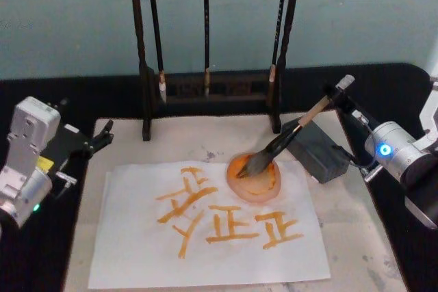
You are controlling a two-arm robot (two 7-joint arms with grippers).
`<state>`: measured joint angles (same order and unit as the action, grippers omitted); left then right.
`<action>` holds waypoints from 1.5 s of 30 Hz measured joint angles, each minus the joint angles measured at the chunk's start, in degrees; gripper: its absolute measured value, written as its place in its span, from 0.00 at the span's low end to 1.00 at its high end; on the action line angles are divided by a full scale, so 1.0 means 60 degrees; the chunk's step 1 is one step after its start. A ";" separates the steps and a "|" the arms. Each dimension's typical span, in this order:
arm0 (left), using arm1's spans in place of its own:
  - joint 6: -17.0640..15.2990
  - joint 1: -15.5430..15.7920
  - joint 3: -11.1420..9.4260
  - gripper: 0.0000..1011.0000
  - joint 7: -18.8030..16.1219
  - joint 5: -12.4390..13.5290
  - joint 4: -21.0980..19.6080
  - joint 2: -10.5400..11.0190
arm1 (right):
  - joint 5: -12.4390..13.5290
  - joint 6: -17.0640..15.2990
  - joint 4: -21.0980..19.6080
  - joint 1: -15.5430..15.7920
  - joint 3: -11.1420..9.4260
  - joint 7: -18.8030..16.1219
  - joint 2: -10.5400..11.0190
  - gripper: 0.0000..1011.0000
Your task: Pick up the brush from the inkstone, write on the paper, then place the brush back to its original position.
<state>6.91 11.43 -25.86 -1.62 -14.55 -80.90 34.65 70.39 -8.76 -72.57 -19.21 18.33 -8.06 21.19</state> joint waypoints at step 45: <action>0.0000 -0.0001 0.0000 1.00 0.0000 0.0000 0.0000 0.0000 | -0.0009 -0.0011 -0.0009 0.0007 -0.0004 -0.0027 -0.0002 0.99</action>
<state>6.91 11.43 -25.86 -1.62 -14.55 -80.90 34.65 70.33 -8.83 -72.62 -19.16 18.30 -8.22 21.17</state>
